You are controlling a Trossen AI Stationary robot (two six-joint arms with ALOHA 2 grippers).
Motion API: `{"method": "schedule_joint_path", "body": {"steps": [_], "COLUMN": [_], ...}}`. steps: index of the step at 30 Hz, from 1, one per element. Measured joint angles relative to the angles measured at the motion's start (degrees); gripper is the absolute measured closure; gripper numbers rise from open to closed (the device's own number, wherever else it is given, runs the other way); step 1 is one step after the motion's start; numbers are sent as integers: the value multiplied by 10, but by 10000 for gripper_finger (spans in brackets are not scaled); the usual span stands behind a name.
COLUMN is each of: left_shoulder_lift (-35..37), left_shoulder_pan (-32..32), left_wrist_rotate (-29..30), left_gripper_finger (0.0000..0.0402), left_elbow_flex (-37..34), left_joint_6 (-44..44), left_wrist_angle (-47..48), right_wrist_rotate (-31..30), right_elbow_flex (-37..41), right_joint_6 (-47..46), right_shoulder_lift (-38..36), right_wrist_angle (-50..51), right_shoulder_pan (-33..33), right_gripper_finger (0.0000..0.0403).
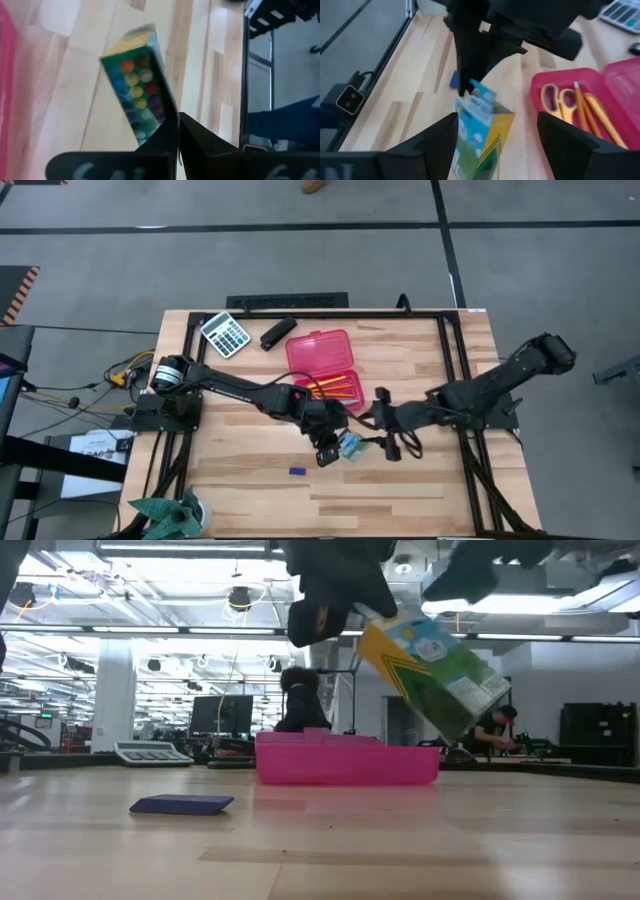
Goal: Pack school essentials
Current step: Put the blue crayon box into the red supply box
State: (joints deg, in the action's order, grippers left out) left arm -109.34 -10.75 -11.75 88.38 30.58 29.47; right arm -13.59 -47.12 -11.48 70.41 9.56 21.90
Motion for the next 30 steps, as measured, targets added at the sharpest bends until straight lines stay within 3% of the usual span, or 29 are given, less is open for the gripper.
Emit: {"method": "schedule_joint_path", "body": {"steps": [8, 18, 21, 30], "left_shoulder_lift": [0, 0, 0, 0], "left_shoulder_pan": [-2, -2, -2, -2], "left_wrist_rotate": [-6, 7, 12, 11], "left_gripper_finger": [401, 401, 401, 401], "left_elbow_flex": [0, 0, 0, 0], "left_joint_6": [-12, -10, -9, -4], "left_wrist_angle": [-3, -7, -9, -33], "right_wrist_rotate": [113, 122, 122, 122], "right_elbow_flex": [-27, -53, -52, -52], "right_joint_6": [21, 22, 21, 19], "right_shoulder_lift": [79, 96, 96, 96], "right_wrist_angle": [-19, -22, -19, -1], "right_shoulder_pan": [-40, -31, -32, -32], "right_gripper_finger": [111, 128, 168, 355]}}
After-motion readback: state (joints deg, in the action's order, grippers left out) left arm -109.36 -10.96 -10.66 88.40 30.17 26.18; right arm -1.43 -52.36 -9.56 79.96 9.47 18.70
